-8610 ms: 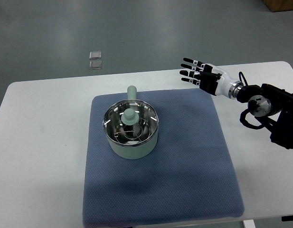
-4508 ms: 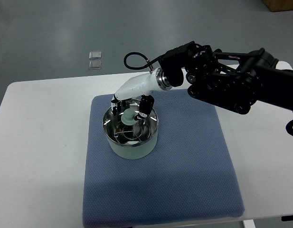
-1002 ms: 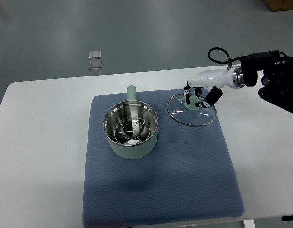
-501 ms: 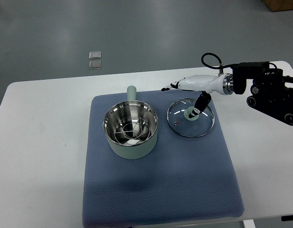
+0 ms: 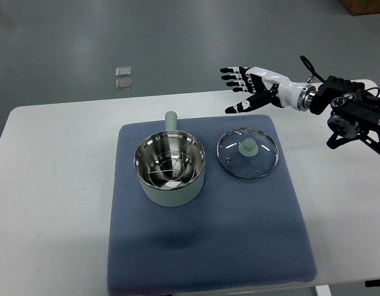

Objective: Open lid and place right of pot

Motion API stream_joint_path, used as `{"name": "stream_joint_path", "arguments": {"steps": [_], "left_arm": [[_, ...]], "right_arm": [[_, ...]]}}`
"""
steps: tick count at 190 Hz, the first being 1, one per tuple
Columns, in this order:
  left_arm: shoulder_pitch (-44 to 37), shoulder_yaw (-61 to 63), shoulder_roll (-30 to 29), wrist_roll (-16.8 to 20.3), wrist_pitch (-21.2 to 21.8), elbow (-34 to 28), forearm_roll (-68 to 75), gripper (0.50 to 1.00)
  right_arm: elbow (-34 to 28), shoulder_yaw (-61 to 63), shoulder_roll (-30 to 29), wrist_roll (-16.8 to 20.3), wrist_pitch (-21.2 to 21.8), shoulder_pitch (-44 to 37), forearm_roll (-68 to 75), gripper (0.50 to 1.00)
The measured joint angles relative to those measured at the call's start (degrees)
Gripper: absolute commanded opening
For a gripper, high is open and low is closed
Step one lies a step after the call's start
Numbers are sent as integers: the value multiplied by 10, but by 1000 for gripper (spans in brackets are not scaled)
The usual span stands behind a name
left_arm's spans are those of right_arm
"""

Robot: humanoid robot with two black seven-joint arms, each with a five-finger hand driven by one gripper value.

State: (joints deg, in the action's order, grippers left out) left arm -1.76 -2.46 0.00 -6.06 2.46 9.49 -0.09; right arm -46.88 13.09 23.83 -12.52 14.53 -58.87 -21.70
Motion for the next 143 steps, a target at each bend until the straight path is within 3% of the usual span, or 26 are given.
{"name": "stream_joint_path", "arguments": {"steps": [21,63,143], "left_arm": [[0,0,0,0,0,0,0,1000],[0,0,0,0,0,0,0,1000],[0,0,0,0,0,0,0,1000]], "right_arm": [[38,0,-6,24,21,8,142,928],[92,1,-23,86,102,23,326,930],[103,19,-49,88,104,39,346,932]]}}
